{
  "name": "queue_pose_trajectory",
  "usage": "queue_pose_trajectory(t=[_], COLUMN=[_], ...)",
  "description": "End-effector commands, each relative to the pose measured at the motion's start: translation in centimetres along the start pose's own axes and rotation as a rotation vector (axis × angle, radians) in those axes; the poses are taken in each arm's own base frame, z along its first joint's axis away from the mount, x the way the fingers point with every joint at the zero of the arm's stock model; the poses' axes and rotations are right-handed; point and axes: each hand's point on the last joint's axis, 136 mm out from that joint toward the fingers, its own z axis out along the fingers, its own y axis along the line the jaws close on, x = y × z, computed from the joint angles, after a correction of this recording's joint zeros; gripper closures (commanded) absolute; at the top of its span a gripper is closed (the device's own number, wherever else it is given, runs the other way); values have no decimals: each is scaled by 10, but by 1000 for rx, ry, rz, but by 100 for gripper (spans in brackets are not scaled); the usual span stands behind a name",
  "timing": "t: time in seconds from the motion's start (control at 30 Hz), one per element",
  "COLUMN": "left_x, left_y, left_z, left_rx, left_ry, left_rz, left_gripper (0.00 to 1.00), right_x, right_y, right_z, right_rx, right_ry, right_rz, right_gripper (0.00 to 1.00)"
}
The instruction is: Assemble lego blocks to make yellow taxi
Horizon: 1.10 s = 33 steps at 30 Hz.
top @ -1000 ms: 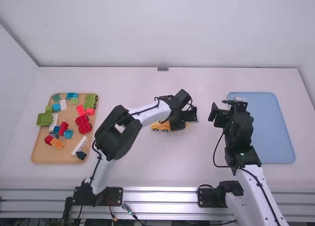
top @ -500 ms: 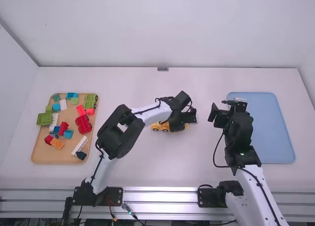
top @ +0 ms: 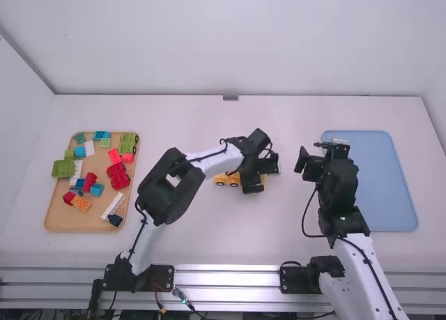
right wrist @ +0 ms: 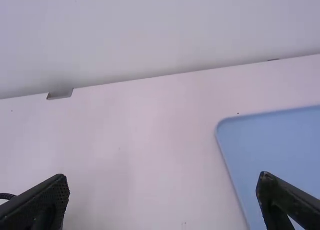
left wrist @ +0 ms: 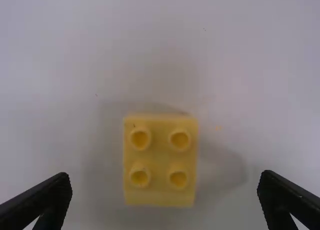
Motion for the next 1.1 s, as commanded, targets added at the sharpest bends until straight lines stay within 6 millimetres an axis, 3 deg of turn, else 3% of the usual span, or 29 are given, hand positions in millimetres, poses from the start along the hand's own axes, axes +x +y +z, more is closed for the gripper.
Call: queue_pose_trajectory(t=[0.0,0.1,0.13,0.23,0.37,0.7,0.8,1.07], left_x=[-19,-23,-23,-19,2,58,76,104], left_y=[23,28,32,37,56,97,107,121], left_z=[-45,-69,-91,-123,-161,-175,-173,-169], left_rx=[-66,-70,-64,-51,-40,-52,-83,-282], left_ry=[-83,-134,-175,-233,-315,-390,-411,-433], left_rz=[31,35,33,15,-80,-281,-355,-481], left_gripper=[1,1,1,1,1,1,1,1], right_x=[2,3,2,1,-1,11,26,69], right_y=[-1,-1,-1,2,29,73,94,121], right_z=[-1,-1,-1,3,16,63,79,99], right_rx=[5,6,6,-8,-159,-319,-399,-573], right_ry=[0,2,2,-4,14,286,420,666], right_rz=[-4,-22,-25,-31,-127,-370,-544,-834], right_gripper=[1,1,1,1,1,1,1,1])
